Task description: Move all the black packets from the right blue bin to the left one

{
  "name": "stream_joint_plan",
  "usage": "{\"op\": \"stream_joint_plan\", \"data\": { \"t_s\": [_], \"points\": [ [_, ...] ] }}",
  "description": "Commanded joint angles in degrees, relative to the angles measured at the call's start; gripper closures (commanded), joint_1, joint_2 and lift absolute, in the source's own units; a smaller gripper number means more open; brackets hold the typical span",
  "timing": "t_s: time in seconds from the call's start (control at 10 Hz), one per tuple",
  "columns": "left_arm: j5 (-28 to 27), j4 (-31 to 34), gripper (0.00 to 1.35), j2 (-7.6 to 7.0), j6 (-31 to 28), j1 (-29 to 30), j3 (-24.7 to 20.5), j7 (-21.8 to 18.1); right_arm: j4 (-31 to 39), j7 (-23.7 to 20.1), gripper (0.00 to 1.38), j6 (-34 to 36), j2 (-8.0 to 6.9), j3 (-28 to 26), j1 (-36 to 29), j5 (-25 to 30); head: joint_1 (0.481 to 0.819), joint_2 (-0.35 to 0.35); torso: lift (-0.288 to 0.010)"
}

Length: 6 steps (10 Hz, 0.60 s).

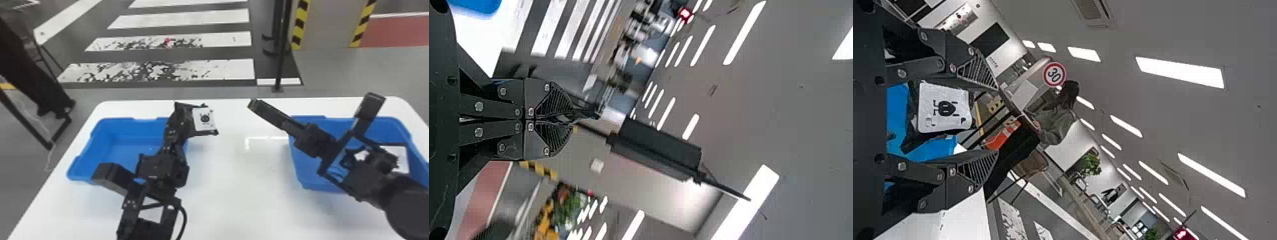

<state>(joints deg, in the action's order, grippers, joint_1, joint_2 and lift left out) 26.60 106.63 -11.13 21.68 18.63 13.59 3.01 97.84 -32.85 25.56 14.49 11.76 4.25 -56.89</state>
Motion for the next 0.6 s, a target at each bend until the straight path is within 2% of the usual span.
{"op": "stream_joint_plan", "data": {
  "t_s": [0.0, 0.1, 0.2, 0.3, 0.4, 0.5],
  "points": [
    [-14.94, -5.73, 1.22, 1.81, 1.25, -1.48, -9.71, 2.26, -0.18, -0.11, 0.11, -0.39, 0.10, -0.91, -0.73, -0.01, 0.688, 0.154, -0.168],
    [-23.51, -9.95, 1.22, 2.52, 1.95, -3.03, -15.08, 4.28, -0.32, -0.11, 0.14, -0.39, 0.19, -0.91, -1.01, 0.22, 0.687, 0.192, -0.168],
    [-31.51, -12.91, 1.22, 3.40, -0.30, -4.44, -20.22, 6.04, -0.46, -0.11, 0.15, -0.25, 0.27, -0.91, -1.15, 0.34, 0.684, 0.243, -0.168],
    [-29.80, -14.03, 1.02, 3.48, -3.39, -4.29, -21.93, 6.65, 0.66, -0.11, 0.15, -0.25, 0.27, -1.59, -1.43, 2.51, 0.685, 0.291, -0.168],
    [-26.03, -14.03, 0.41, 3.57, -2.41, -3.45, -21.70, 6.65, 2.49, -0.02, 0.15, 0.03, 0.27, -3.65, -1.99, 6.05, 0.692, 0.327, -0.168],
    [-22.60, -14.03, 0.04, 3.66, 0.83, -2.75, -20.45, 6.57, 3.05, 0.24, 0.15, 0.73, 0.19, -4.68, -2.56, 6.51, 0.695, 0.336, -0.168]
  ]
}}
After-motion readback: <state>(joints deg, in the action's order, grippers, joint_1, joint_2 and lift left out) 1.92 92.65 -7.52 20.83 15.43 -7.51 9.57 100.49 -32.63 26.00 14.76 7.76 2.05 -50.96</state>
